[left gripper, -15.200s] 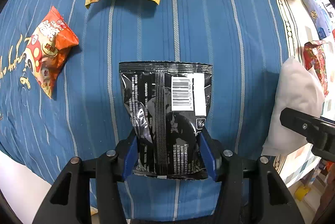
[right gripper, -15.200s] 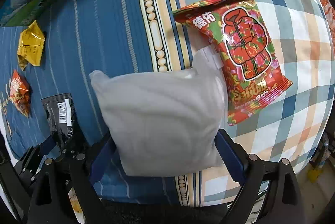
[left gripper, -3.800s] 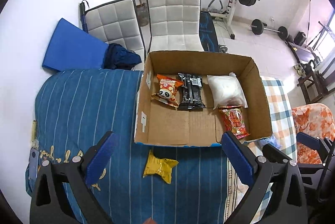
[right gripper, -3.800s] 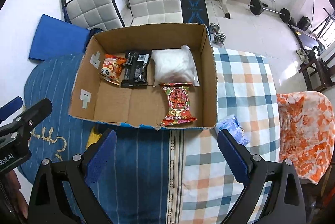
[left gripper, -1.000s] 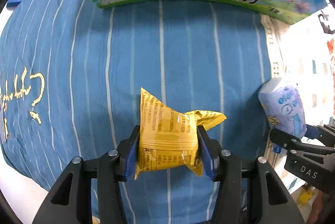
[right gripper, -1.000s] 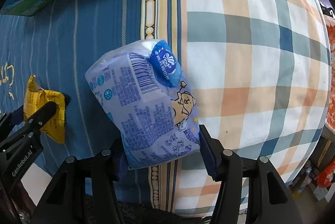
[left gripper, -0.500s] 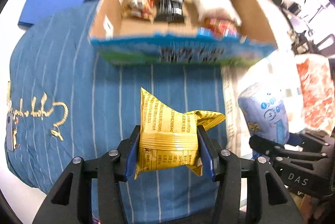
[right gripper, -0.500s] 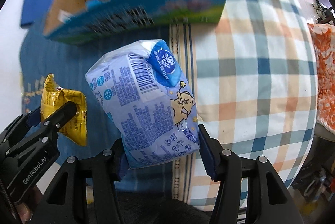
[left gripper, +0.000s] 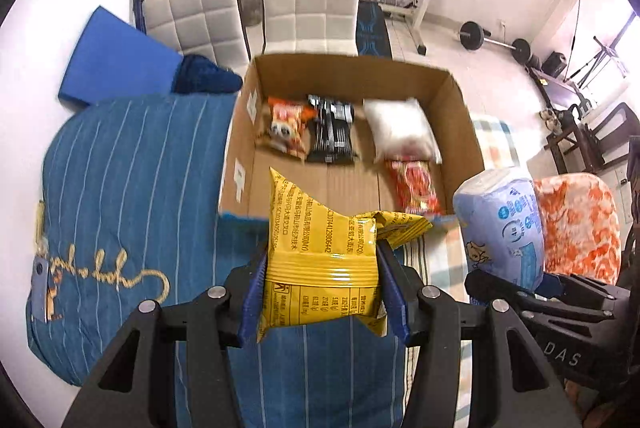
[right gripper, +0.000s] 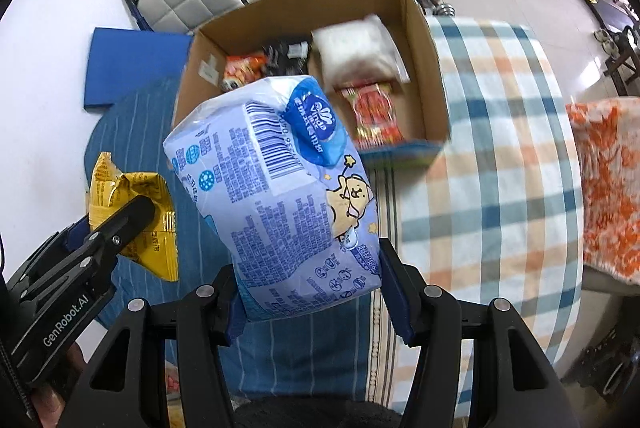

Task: Organize soft objects
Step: 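Carry the yellow packet and milk pack over the box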

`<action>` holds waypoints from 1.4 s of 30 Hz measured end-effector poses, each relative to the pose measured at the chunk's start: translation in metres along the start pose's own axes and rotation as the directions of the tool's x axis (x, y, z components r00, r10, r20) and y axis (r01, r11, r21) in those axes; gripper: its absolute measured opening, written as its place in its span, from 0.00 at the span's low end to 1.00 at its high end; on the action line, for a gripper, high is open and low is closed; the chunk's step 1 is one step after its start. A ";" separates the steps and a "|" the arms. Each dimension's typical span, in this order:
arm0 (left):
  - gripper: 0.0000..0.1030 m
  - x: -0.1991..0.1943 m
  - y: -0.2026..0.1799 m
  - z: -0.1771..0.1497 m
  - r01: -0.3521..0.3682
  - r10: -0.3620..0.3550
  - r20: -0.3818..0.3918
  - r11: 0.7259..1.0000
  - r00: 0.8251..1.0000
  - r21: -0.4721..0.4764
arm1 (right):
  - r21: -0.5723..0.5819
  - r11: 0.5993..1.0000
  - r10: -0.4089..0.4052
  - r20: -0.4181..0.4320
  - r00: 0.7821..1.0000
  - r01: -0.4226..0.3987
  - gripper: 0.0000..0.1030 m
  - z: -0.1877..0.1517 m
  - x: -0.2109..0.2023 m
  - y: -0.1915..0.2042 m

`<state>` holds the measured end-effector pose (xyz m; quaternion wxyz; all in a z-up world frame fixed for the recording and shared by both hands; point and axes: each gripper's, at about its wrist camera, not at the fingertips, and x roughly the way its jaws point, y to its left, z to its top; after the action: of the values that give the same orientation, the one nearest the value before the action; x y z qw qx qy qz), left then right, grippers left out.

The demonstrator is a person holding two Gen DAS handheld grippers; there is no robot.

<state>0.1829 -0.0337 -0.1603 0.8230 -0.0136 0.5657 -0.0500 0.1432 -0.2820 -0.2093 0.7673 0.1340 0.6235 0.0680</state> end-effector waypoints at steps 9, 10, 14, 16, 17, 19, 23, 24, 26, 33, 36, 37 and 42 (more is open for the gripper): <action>0.47 0.019 0.014 0.056 -0.010 0.011 0.016 1.000 1.000 -0.017 | -0.012 1.000 0.014 0.008 1.000 -0.014 0.57 0.047 0.008 0.016; 0.47 0.024 0.016 0.061 -0.010 0.010 0.010 1.000 1.000 -0.023 | -0.011 1.000 0.009 0.006 1.000 -0.009 0.57 0.055 0.013 0.016; 0.47 0.056 0.031 0.086 0.008 -0.012 -0.055 0.998 0.998 -0.069 | 0.007 1.000 0.005 -0.024 1.000 -0.005 0.57 0.081 0.038 0.018; 0.47 0.077 0.037 0.095 0.017 -0.026 -0.101 0.996 0.994 -0.088 | 0.010 1.000 0.010 -0.054 0.998 -0.009 0.57 0.093 0.057 0.019; 0.47 0.089 0.040 0.099 0.017 -0.030 -0.126 0.995 0.992 -0.098 | 0.015 1.000 0.007 -0.076 0.997 -0.006 0.57 0.099 0.069 0.019; 0.48 0.110 0.043 0.104 0.027 -0.046 -0.177 0.994 0.983 -0.109 | 0.019 1.000 -0.005 -0.113 0.994 0.007 0.57 0.109 0.094 0.020; 0.48 0.154 0.045 0.111 0.048 -0.085 -0.271 0.989 0.959 -0.142 | 0.052 0.999 0.003 -0.190 0.982 0.007 0.57 0.119 0.137 0.016; 0.49 0.162 0.044 0.111 0.047 -0.087 -0.286 0.989 0.954 -0.143 | 0.062 0.998 0.005 -0.202 0.979 0.007 0.57 0.120 0.146 0.015; 0.49 0.176 0.043 0.113 0.047 -0.090 -0.313 0.989 0.945 -0.143 | 0.073 0.997 0.010 -0.224 0.974 0.007 0.57 0.123 0.161 0.013; 0.49 0.218 0.045 0.110 0.038 -0.095 -0.396 0.988 0.913 -0.148 | 0.059 0.997 -0.020 -0.287 0.958 0.039 0.58 0.131 0.202 0.013; 0.49 0.228 0.047 0.105 0.038 -0.100 -0.419 0.987 0.902 -0.156 | 0.045 0.998 -0.034 -0.304 0.952 0.050 0.59 0.133 0.215 0.013; 0.49 0.229 0.047 0.103 0.039 -0.101 -0.421 0.987 0.902 -0.154 | 0.041 0.998 -0.042 -0.308 0.951 0.058 0.59 0.133 0.219 0.013; 0.49 0.239 0.050 0.094 0.036 -0.095 -0.441 0.989 0.892 -0.142 | 0.028 0.997 -0.056 -0.322 0.945 0.069 0.61 0.136 0.233 0.016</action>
<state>0.3583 -0.0110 -0.3530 0.6662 -0.0745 0.7408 -0.0426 0.3265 -0.2198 -0.3981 0.6545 0.1161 0.7453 0.0525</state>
